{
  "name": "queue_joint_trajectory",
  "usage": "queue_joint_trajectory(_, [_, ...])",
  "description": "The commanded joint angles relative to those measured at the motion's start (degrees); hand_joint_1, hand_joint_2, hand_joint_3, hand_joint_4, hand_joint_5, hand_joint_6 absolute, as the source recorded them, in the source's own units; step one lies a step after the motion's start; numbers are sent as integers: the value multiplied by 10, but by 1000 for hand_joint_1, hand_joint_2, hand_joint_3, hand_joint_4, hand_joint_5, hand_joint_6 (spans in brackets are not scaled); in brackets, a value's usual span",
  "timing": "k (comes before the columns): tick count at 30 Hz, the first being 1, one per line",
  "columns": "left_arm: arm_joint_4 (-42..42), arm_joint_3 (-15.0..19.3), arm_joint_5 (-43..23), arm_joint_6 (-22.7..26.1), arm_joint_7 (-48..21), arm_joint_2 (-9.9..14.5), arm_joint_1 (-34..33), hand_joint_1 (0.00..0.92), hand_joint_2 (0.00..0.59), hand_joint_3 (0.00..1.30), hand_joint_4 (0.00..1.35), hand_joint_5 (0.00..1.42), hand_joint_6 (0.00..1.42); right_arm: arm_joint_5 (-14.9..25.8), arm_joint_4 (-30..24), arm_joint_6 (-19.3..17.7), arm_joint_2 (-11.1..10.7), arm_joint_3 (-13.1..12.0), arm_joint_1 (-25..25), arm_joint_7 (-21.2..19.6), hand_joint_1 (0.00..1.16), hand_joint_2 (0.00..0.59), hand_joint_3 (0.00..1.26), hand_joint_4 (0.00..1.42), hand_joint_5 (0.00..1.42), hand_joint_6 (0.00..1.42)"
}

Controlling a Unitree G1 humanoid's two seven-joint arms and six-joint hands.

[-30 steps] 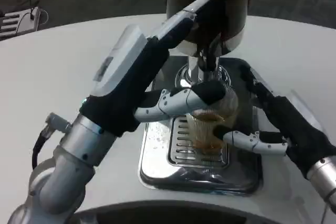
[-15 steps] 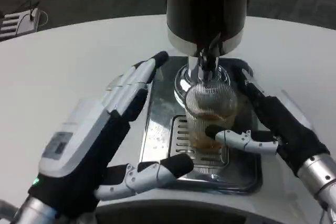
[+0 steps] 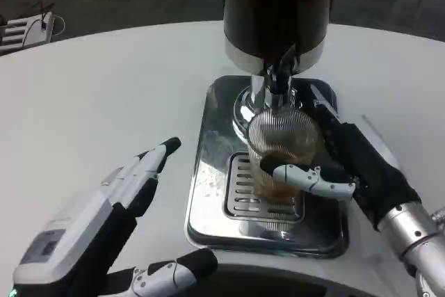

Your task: Grasp the cup under the faucet to collect the drink, then remove the cup.

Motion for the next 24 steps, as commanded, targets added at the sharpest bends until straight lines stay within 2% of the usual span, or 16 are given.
queue_joint_trajectory(1, [-8, -2, 1, 12, -12, 7, 11, 0, 107, 3, 0, 0, 39, -7, 21, -26, 14, 10, -9, -20, 754, 221, 0, 0, 0, 104])
queue_joint_trajectory(11, [1, 1, -12, 31, -33, 20, 0, 0, 106, 16, 0, 12, 64, -33, 80, -66, 26, 29, -25, -60, 762, 214, 0, 0, 0, 107])
queue_joint_trajectory(24, [10, 0, -24, 47, -44, 34, -16, 0, 106, 35, 0, 25, 82, -83, 108, -81, 40, 48, -25, -126, 799, 218, 0, 0, 0, 123])
